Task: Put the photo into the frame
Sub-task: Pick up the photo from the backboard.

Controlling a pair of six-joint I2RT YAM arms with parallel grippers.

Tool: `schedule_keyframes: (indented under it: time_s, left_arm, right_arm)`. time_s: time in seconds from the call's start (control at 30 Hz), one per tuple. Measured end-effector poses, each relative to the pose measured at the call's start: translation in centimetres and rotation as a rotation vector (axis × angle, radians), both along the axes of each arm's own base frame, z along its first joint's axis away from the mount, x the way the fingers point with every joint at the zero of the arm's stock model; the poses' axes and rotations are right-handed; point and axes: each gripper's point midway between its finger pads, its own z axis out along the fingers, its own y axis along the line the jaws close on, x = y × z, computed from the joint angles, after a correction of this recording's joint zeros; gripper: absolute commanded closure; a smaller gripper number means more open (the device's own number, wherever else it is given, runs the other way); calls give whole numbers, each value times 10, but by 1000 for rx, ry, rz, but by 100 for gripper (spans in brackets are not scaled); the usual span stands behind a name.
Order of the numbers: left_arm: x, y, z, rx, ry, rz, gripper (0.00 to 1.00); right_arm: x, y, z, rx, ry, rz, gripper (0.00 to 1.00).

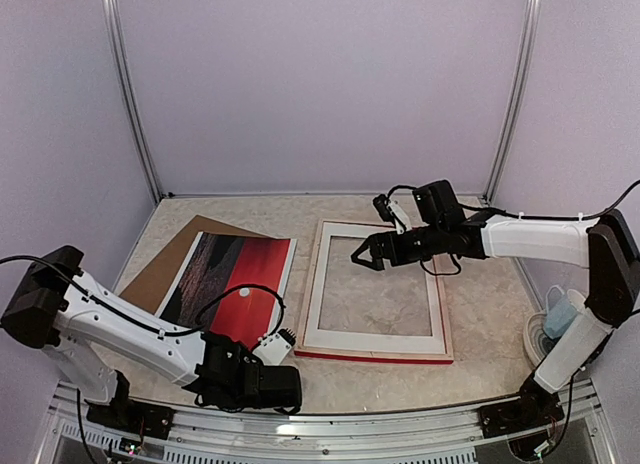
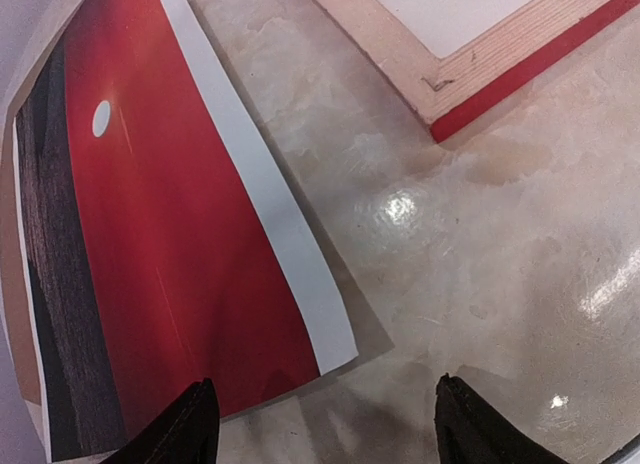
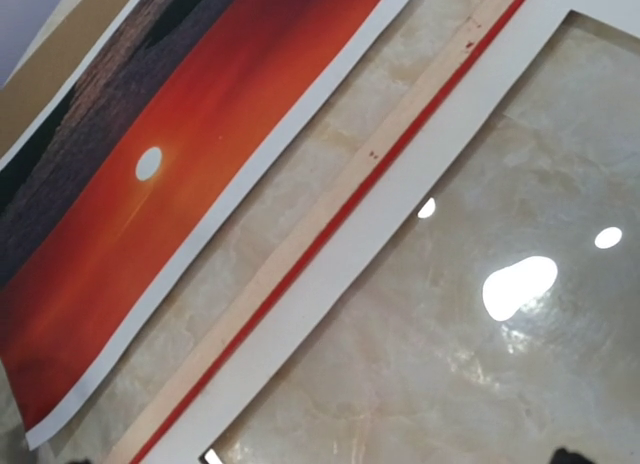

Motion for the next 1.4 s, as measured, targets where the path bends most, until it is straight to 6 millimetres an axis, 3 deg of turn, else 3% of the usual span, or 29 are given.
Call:
schedule_keyframes:
  time_s: [0.37,0.87,1.17,1.4]
  left_arm:
    - [15,14,-14,80,9,61,47]
    - [20,15,-17,119,11,54,99]
    - [30,-8,6,64,-37,42,100]
    - [41,-30,51,-53,-101,55,100]
  right_arm:
    - [2,-2,7,18,-10,0,1]
    - [8,-11,13,29,-21,-15,1]
    - [10,-14,15,33,-24,-21,1]
    - [10,-14,15,35,-22,-20,1]
